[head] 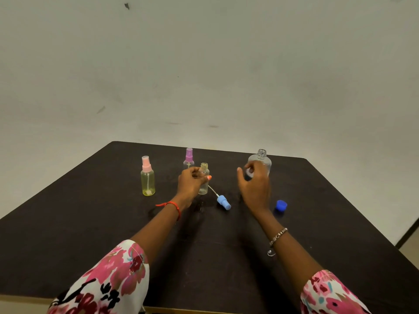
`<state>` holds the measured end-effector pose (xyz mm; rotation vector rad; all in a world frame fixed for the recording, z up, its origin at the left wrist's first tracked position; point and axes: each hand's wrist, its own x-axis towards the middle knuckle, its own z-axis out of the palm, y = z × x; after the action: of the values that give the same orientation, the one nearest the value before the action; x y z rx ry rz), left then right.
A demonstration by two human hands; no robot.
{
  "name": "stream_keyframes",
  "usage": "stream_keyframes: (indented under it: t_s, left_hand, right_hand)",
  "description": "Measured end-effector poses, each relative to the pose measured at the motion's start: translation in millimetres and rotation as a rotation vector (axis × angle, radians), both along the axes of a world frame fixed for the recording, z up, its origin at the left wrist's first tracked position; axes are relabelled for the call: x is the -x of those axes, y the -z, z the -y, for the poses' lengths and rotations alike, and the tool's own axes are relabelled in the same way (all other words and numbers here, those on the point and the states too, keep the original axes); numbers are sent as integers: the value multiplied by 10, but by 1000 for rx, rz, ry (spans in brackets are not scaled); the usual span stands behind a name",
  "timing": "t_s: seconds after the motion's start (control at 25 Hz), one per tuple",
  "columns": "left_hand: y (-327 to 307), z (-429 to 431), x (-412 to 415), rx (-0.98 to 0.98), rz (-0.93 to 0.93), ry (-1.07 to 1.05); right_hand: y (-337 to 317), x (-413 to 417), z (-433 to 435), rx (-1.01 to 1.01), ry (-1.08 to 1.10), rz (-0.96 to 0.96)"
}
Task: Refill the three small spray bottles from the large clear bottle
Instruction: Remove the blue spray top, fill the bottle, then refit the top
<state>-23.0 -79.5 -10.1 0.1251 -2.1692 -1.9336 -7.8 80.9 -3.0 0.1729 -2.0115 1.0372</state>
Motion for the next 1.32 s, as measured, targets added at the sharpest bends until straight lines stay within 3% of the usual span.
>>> stream_keyframes:
  t_s: [0.12, 0.28, 0.36, 0.52, 0.8, 1.04, 1.32]
  left_hand:
    - [11, -34, -10, -20, -16, 2]
    - [31, -56, -27, -47, -33, 9]
    - [34, -59, -32, -44, -38, 18]
    - [46, -35, -19, -41, -28, 18]
    - [74, 4, -36, -27, -21, 37]
    - [18, 20, -88, -30, -22, 61]
    - [-115, 15, -168, -53, -43, 89]
  right_hand:
    - [-85, 120, -160, 184, 156, -35]
    - [13, 331, -336, 275, 108, 332]
    - [99, 402, -372, 290, 26, 415]
    - [111, 393, -381, 389, -42, 447]
    - [65, 317, -387, 391, -49, 401]
    - [-53, 176, -335, 277, -65, 316]
    - [-361, 63, -217, -106, -118, 208]
